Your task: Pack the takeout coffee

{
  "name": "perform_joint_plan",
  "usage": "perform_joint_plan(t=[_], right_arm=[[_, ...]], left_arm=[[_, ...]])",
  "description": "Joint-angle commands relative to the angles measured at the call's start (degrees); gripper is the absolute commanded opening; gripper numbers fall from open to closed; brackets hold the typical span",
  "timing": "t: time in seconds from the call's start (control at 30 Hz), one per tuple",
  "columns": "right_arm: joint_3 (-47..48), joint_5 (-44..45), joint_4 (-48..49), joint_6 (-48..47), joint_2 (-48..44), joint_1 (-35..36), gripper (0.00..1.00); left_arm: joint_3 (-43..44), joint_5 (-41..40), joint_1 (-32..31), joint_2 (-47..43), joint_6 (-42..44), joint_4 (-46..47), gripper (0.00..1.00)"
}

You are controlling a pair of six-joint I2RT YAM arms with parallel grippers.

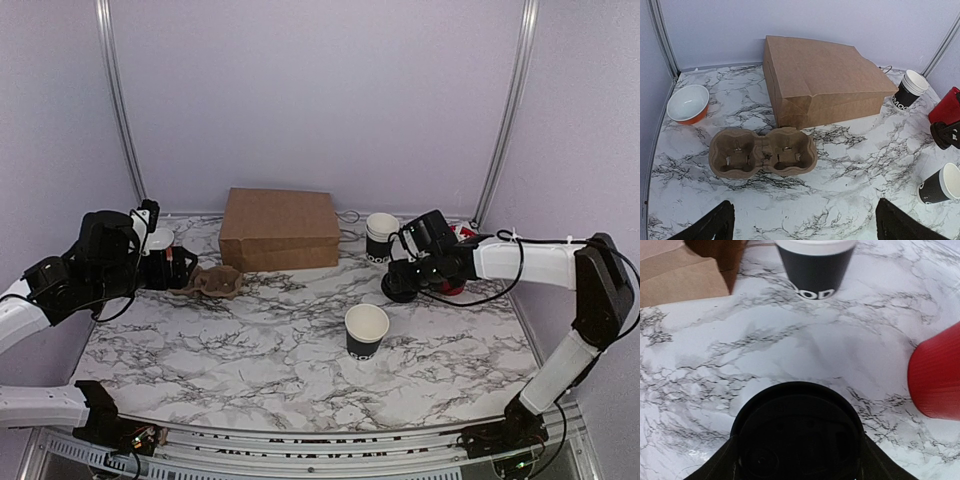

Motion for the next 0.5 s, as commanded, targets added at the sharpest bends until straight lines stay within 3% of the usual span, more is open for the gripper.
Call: perform_joint_plan(t=[0.0, 0.17, 0.47], right_arm=[[7.18, -1.34, -1.13, 0.89, -1.62, 4.81, 0.66], [12.38, -3.94, 0.32, 2.51, -0.64, 8.45, 0.65], [22.63, -10.76, 7.06, 9.15, 9.4, 18.62, 0.65]], left_arm=[[-0.75, 6.75, -0.08, 1.17, -4.86, 2.41, 0.99], [-4.87, 15.51, -1.18, 4.71, -12.75, 14.96, 0.99], [-3.89, 13.6, -8.83, 14.26, -16.11, 25.53, 0.99]])
